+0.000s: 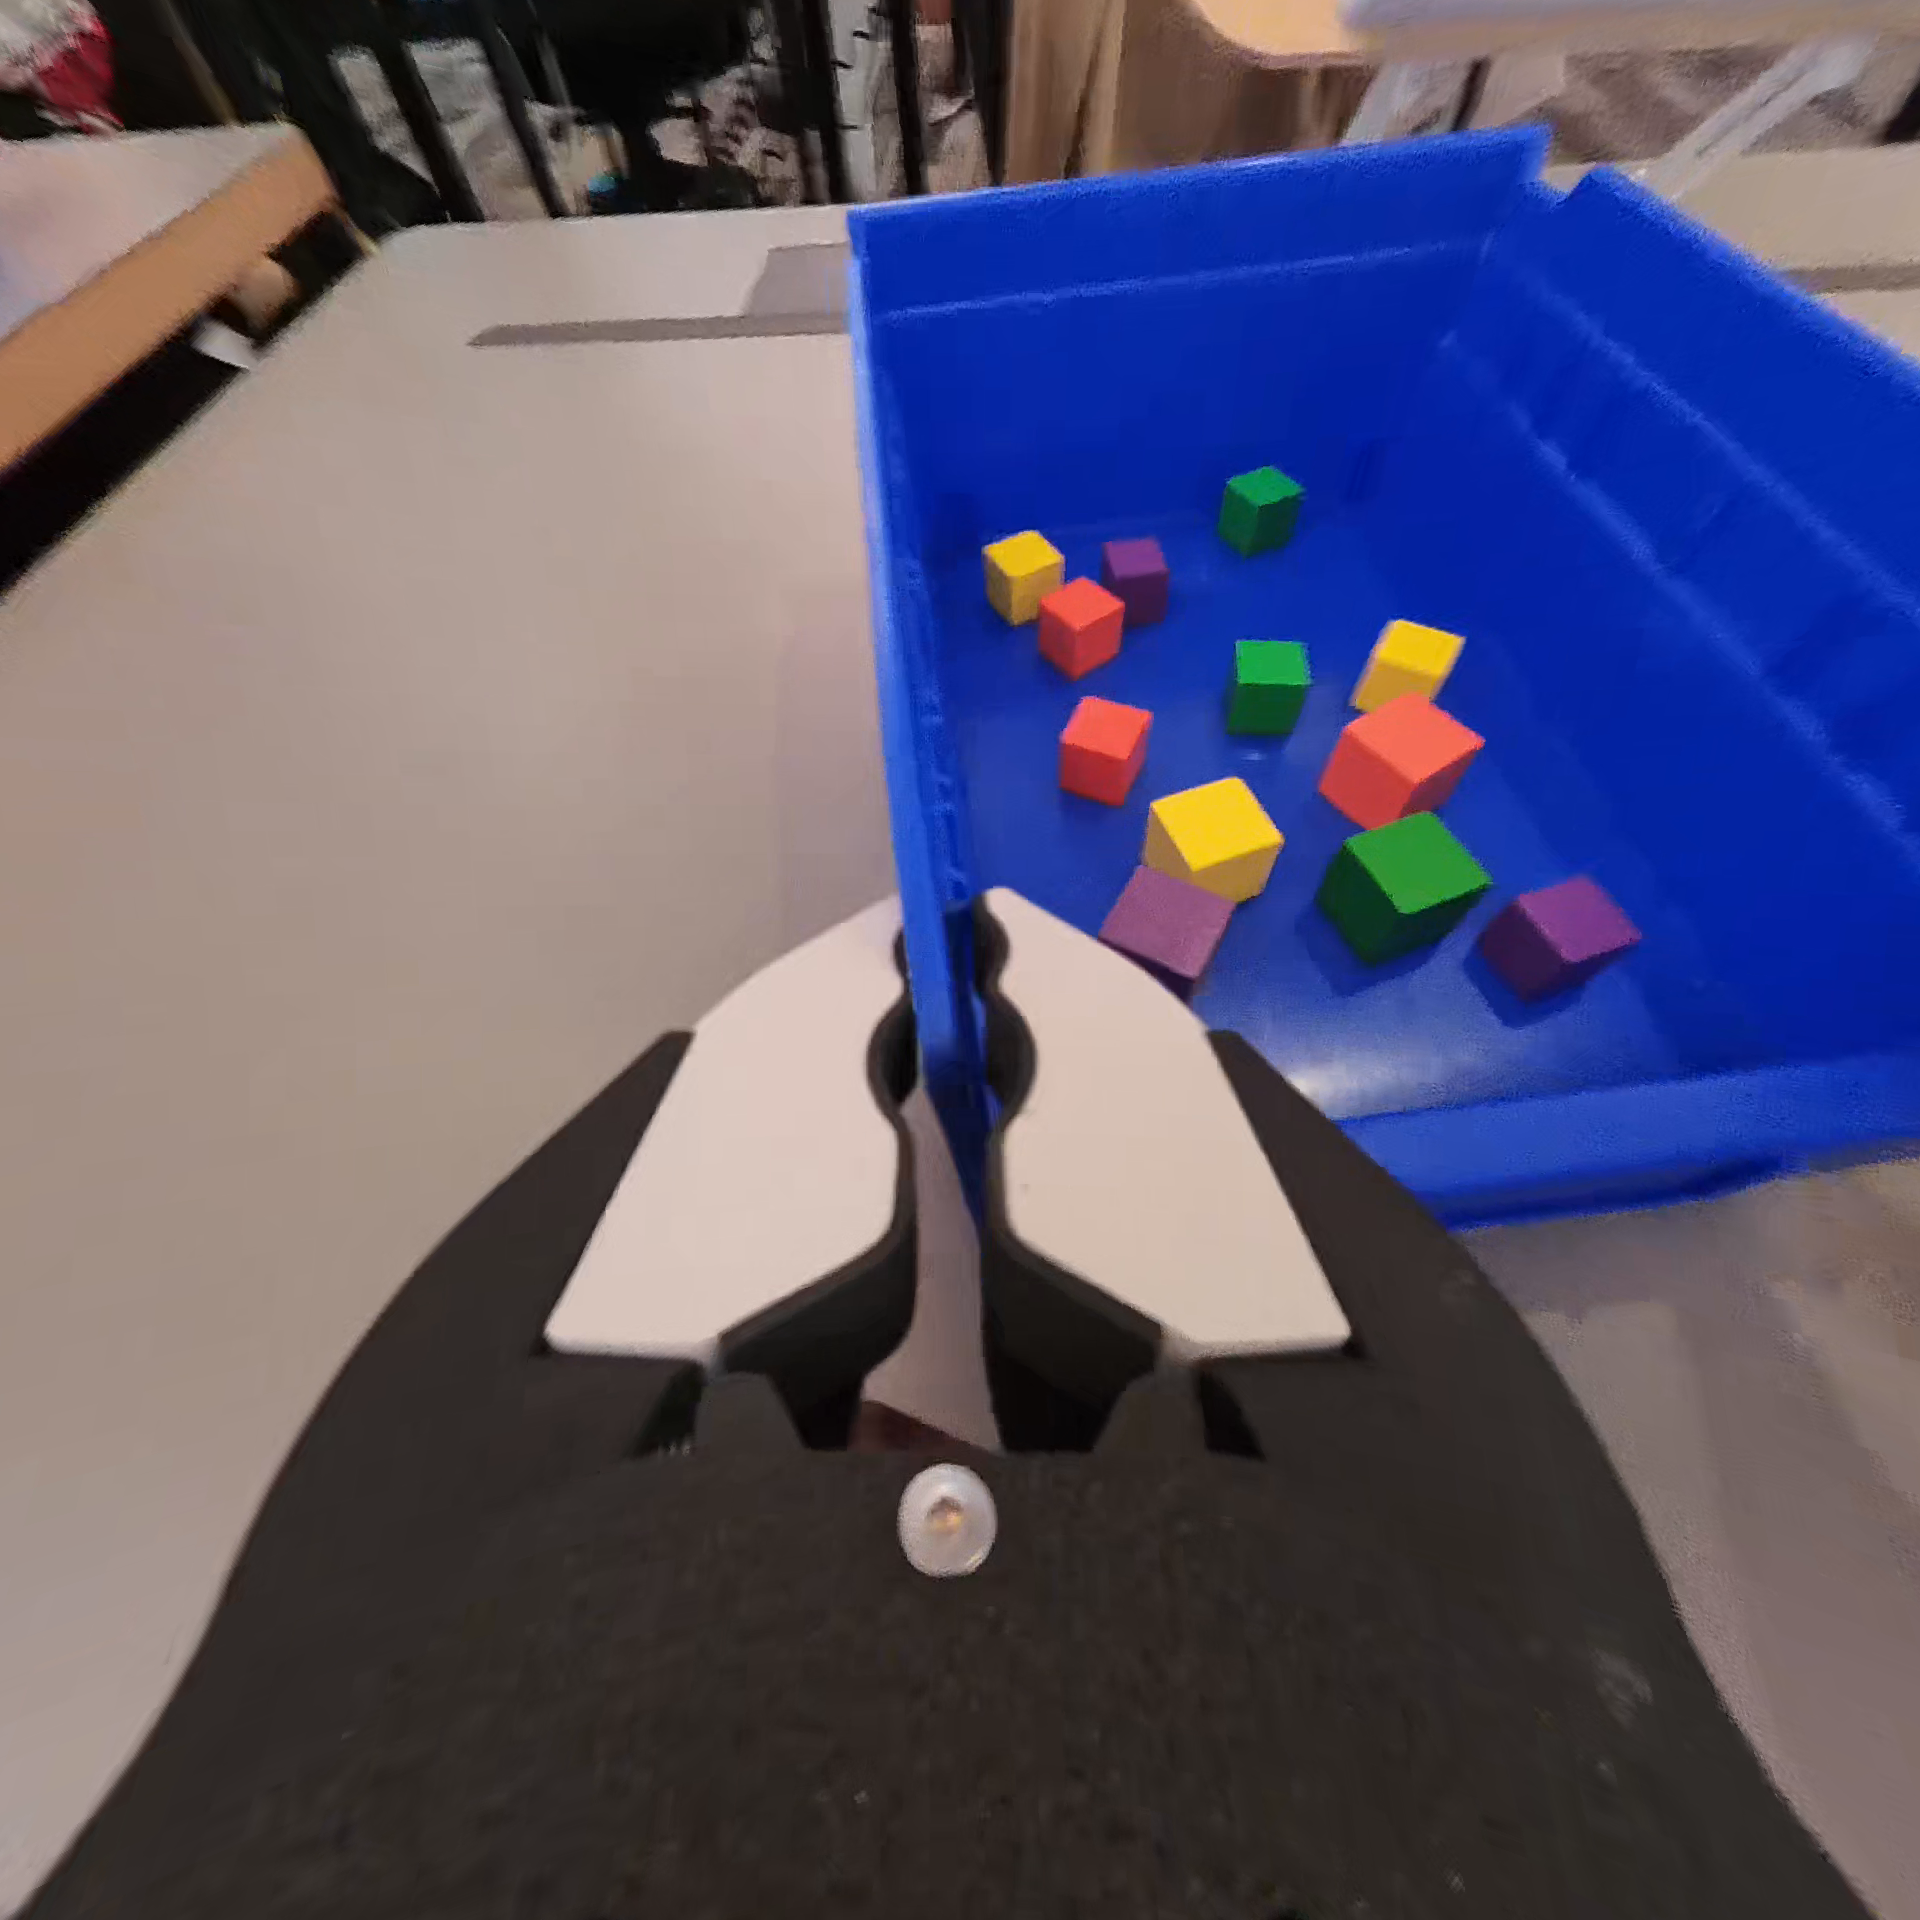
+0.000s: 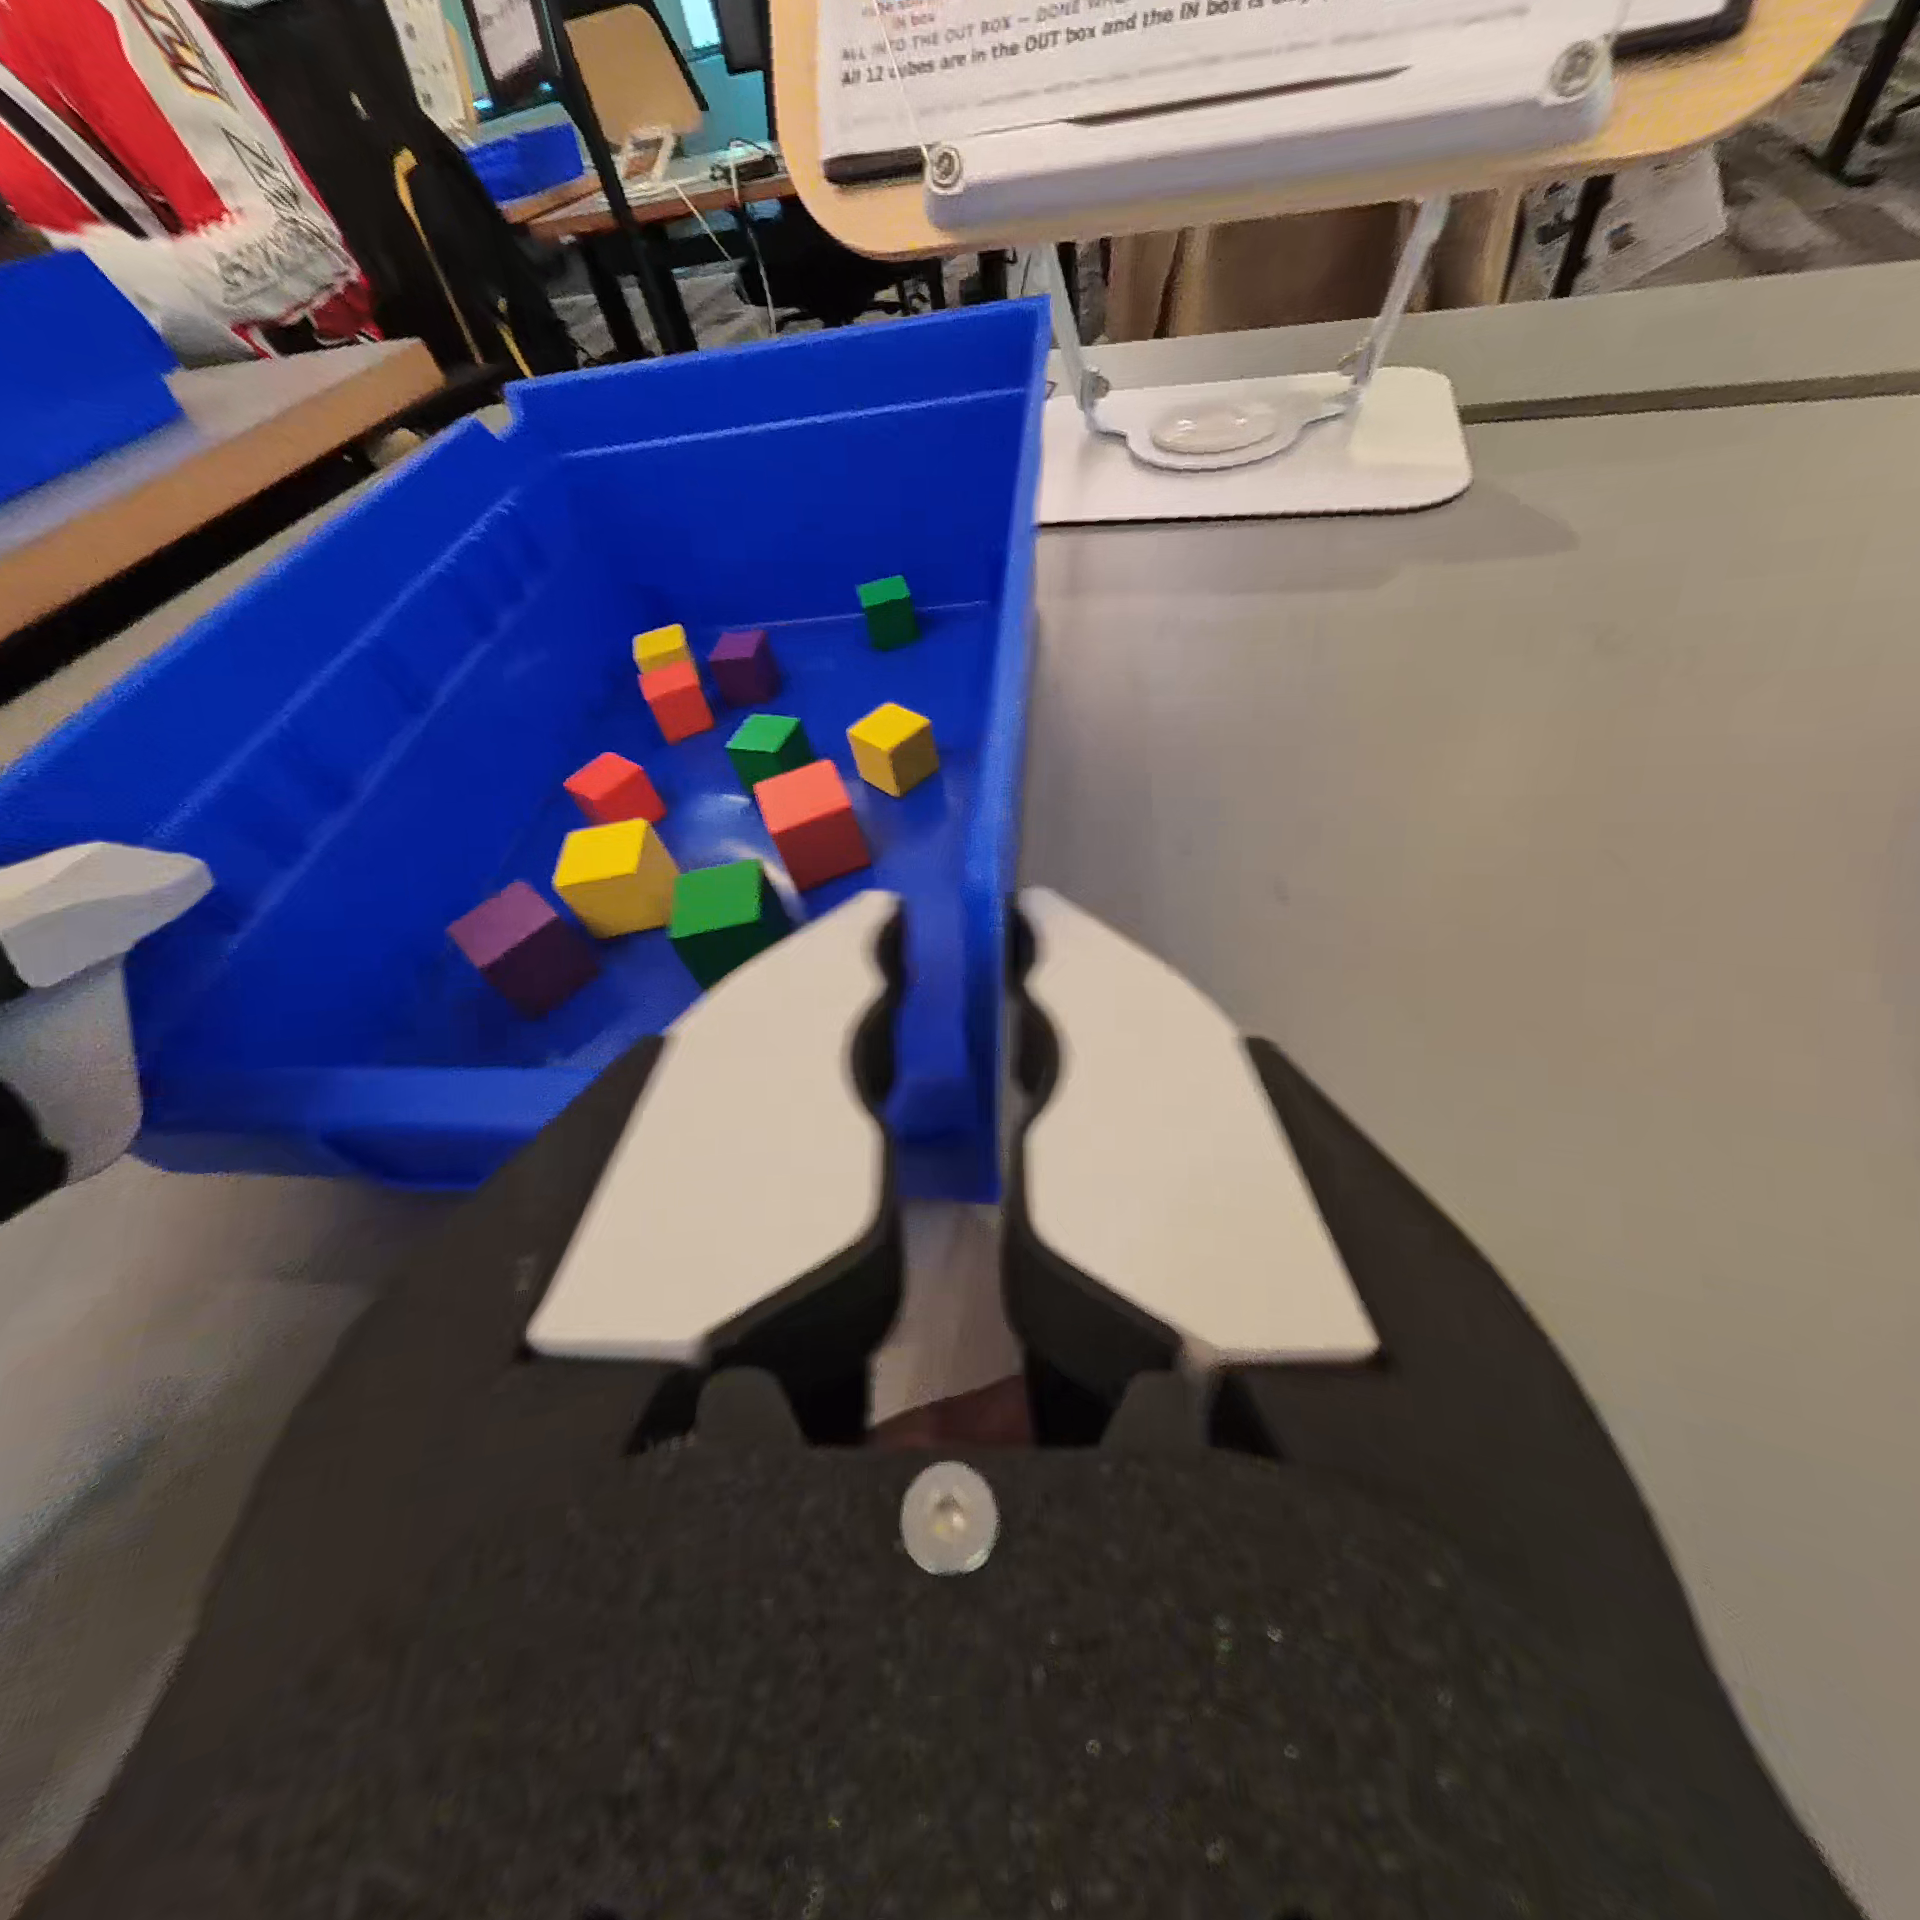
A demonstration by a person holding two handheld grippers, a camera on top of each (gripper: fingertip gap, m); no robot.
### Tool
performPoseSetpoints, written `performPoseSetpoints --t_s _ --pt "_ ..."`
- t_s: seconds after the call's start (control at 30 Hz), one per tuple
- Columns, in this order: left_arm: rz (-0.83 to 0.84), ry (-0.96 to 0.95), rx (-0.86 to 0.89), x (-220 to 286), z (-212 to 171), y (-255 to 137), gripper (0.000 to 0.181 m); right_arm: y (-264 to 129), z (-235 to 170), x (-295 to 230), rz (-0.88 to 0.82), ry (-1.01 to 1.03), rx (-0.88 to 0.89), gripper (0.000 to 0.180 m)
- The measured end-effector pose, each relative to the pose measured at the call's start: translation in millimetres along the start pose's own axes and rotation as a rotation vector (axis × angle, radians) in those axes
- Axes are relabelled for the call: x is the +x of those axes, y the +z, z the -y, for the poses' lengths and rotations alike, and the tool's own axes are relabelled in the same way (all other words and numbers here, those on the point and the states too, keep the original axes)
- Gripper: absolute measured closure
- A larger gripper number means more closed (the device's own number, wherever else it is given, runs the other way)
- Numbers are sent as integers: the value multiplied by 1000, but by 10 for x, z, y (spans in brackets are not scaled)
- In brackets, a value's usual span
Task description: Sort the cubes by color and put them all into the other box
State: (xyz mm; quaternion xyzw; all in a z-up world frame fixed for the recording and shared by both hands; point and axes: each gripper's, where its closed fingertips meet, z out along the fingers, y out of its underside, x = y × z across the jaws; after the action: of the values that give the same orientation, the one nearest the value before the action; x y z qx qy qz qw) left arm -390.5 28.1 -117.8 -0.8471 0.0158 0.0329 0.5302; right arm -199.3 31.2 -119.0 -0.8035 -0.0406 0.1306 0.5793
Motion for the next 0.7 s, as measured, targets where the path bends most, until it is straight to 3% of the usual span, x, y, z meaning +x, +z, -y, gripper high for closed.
performPoseSetpoints --t_s 0.07,0.2,0.33,0.47,0.7 --pt "-23 -36 -6 -12 13 29 176 80 17 65 -63 38 -5 177" --pt "-14 -18 -19 -200 84 -20 177 112 126 -105 -80 124 32 177" --pt "-38 -43 3 -762 244 -40 177 119 242 -650 -76 81 103 177" --pt "-44 -26 53 -1505 336 -4 177 258 162 -1400 -10 56 66 175" --pt "-78 7 42 -2204 113 295 177 652 -13 -2088 -38 26 4 176"
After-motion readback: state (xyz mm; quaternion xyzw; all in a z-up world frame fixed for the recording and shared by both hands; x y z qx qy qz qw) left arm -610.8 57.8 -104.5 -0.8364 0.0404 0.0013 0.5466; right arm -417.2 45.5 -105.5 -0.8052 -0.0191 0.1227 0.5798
